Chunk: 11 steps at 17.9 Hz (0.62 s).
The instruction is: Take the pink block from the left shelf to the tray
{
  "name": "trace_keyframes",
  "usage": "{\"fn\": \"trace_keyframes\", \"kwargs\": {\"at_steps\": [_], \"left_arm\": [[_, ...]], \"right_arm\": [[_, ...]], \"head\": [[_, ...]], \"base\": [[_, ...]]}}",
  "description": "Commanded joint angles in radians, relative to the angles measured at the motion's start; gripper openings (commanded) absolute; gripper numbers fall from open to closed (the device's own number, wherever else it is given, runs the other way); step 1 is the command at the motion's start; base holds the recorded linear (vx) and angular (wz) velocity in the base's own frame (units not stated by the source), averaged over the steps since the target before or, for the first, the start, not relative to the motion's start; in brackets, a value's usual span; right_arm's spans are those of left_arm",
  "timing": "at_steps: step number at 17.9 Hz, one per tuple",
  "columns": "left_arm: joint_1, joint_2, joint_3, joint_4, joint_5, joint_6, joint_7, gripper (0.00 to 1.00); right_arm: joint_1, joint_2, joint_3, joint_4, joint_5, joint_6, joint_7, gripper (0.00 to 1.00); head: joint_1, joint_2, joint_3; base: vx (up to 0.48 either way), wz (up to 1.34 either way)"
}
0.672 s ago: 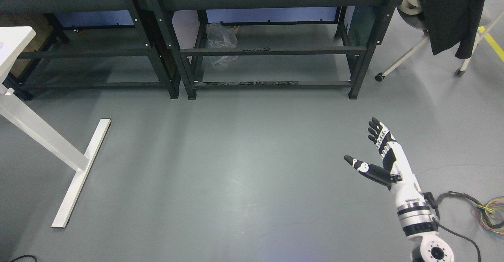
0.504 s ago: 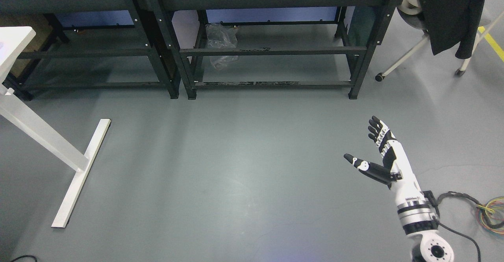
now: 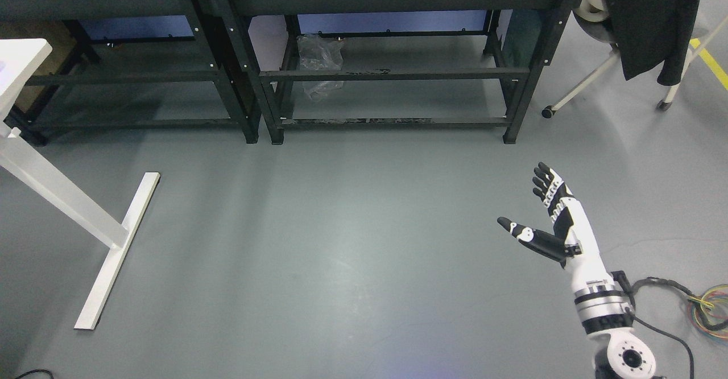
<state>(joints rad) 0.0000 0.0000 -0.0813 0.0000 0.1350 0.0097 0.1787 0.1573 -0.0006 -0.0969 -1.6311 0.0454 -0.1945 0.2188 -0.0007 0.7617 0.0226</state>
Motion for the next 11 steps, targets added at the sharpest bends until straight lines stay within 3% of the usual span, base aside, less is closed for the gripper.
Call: {"fn": "trace_keyframes", "kwargs": {"at_steps": [1,3,5,6,9,11], "left_arm": [[-0.029,0.017,0.0,-0.017,0.0,-0.001,0.001,1.0],[-0.029,0.017,0.0,-0.017,0.0,-0.001,0.001,1.0],[-0.029,0.017,0.0,-0.017,0.0,-0.001,0.001,1.0],[-0.029,0.017,0.0,-0.017,0.0,-0.001,0.001,1.0],[-0.029,0.017,0.0,-0.017,0.0,-0.001,0.001,1.0],[-0.029,0.017,0.0,-0.017,0.0,-0.001,0.001,1.0]], "right_arm": [[-0.025,-0.036,-0.003,0.001,0.055,-0.045,-0.01,0.97],[-0.031,-0.044,-0.007,0.002,0.28,-0.072,-0.038,0.92],[-0.039,-0.056,-0.006,0.001,0.66,-0.149,-0.157,0.85],[-0.041,-0.061,-0.004,0.001,0.771,-0.161,-0.2,0.85],[-0.05,-0.105,-0.007,-0.001,0.928,-0.161,-0.234,0.86],[-0.051,-0.114,-0.018,-0.001,0.958,-0.154,-0.236,0.93]], "head": [[0.0,0.0,0.0],[0.0,0.0,0.0],[0.0,0.0,0.0],[0.0,0.0,0.0],[0.0,0.0,0.0],[0.0,0.0,0.0]], "base": [[0.0,0.0],[0.0,0.0],[0.0,0.0],[0.0,0.0],[0.033,0.01],[0.07,0.04]]}}
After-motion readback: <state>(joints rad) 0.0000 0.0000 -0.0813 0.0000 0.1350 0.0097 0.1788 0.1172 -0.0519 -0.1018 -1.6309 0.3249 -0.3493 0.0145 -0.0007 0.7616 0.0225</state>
